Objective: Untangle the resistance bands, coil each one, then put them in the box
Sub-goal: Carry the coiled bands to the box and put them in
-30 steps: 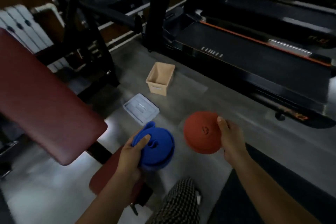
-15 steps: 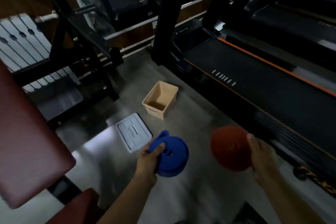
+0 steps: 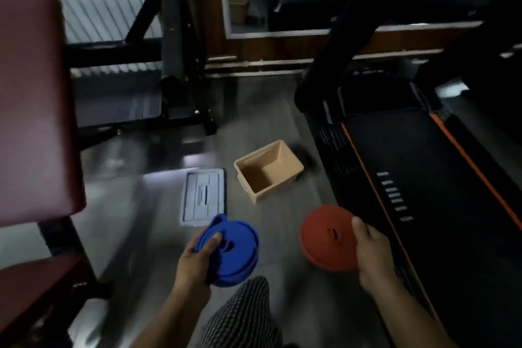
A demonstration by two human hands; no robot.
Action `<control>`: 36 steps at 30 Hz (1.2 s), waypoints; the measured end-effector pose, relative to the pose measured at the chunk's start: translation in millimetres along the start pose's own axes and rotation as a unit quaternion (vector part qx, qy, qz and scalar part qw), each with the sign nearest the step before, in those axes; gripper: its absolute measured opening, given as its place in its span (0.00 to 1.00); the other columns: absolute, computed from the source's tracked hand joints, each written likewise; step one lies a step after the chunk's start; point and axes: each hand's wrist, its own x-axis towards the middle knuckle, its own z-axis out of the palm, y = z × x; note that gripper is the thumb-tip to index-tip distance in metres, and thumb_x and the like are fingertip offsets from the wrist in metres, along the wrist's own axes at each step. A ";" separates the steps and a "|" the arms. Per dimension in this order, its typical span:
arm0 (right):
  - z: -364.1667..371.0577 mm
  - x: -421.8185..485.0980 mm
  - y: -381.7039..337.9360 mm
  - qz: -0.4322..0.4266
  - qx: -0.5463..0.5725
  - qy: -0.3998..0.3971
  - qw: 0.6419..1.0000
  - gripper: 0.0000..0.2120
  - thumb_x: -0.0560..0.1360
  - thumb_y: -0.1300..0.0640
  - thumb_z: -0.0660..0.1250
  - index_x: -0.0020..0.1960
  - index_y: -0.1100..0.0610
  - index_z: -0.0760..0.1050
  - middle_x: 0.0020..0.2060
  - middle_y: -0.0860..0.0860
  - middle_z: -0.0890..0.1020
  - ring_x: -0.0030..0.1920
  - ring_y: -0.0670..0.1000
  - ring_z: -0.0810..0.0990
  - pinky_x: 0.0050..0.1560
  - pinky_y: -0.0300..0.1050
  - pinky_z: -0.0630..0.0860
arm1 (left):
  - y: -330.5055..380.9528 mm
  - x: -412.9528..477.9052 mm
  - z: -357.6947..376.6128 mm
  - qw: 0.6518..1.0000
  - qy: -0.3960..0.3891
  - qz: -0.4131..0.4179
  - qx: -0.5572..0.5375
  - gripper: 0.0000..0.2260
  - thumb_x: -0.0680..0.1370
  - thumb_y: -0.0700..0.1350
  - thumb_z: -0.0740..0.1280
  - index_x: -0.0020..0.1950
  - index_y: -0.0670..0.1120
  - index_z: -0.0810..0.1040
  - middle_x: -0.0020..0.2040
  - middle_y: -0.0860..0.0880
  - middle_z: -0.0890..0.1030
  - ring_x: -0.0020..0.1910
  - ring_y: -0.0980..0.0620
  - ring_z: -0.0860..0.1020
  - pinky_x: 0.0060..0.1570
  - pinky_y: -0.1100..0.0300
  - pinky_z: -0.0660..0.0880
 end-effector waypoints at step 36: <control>228.2 449.7 -66.3 0.035 -0.240 -0.163 0.956 0.16 0.80 0.53 0.58 0.58 0.63 0.75 0.47 0.57 0.78 0.48 0.55 0.76 0.51 0.48 0.73 | 15.7 365.5 218.9 0.950 0.251 -0.078 -0.167 0.17 0.74 0.39 0.69 0.62 0.43 0.74 0.53 0.41 0.79 0.47 0.44 0.78 0.40 0.56 0.76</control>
